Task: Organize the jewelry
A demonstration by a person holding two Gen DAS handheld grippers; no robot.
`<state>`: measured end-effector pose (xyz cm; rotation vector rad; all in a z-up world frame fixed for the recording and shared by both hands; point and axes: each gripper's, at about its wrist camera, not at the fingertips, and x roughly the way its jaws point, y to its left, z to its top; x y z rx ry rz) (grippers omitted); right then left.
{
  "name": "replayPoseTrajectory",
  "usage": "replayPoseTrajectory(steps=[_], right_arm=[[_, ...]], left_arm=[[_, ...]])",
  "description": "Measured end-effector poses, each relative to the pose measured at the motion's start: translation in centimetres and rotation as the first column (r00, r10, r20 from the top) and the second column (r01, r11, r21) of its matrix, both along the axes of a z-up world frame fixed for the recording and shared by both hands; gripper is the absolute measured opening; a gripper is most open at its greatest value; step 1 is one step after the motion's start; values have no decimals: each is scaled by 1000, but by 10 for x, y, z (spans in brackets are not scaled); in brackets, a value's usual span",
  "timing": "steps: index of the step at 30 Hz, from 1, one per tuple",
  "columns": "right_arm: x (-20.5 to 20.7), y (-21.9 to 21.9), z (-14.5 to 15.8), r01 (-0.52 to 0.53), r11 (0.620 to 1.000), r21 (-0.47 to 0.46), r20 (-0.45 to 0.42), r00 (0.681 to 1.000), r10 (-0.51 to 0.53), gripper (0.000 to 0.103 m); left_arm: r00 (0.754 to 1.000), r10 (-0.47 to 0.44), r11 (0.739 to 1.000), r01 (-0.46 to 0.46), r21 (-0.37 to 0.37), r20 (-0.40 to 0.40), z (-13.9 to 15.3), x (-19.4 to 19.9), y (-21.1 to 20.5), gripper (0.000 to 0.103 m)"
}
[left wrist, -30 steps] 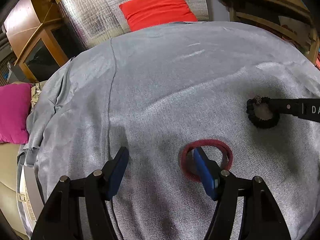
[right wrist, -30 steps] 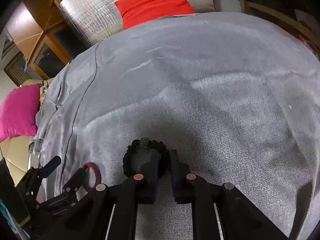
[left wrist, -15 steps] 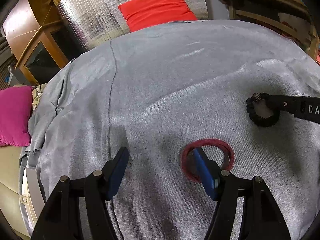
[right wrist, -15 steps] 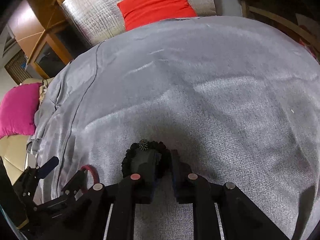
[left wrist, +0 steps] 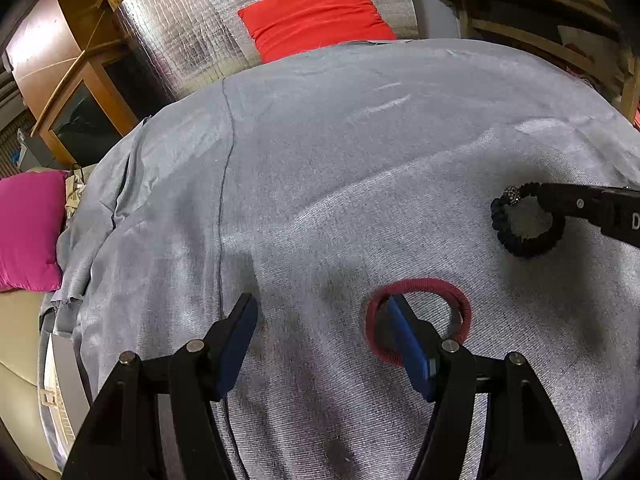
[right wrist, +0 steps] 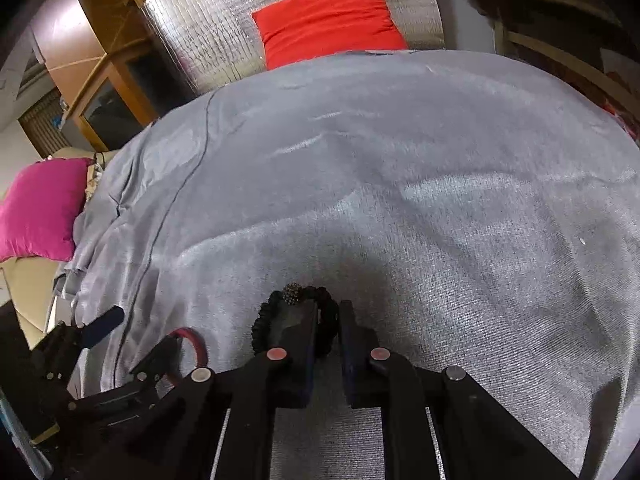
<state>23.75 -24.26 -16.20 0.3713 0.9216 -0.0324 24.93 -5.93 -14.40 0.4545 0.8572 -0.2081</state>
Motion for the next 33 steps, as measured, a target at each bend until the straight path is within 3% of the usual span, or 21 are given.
replayPoseTrajectory(steps=[2, 7, 10, 14, 21, 27, 29, 33], right_arm=[[1, -1, -1, 1, 1000, 8, -7, 1000, -1, 11], [3, -5, -8, 4, 1000, 30, -41, 999, -3, 11], [2, -6, -9, 3, 999, 35, -46, 999, -2, 11], [2, -7, -9, 5, 999, 44, -49, 999, -3, 11], [2, -7, -9, 5, 999, 48, -54, 999, -2, 11], [3, -8, -10, 1, 999, 54, -54, 999, 2, 11], [2, -8, -10, 0, 999, 53, -54, 999, 2, 11], [2, -8, -10, -2, 999, 50, -52, 999, 5, 11]], left_arm=[[1000, -3, 1000, 3, -9, -9, 0, 2, 2, 68], [998, 29, 995, -35, -98, -60, 4, 15, 22, 52], [996, 35, 987, -48, -154, -82, 6, 20, 34, 52], [996, 15, 985, -30, -172, -89, 7, 19, 32, 52], [991, -74, 972, 47, -232, -111, 9, 13, 20, 52], [982, -71, 973, 30, -227, -174, -5, 19, 13, 52], [979, -67, 969, 18, -245, -192, -8, 22, 13, 45], [973, -77, 955, 9, -297, -219, -10, 25, 11, 22]])
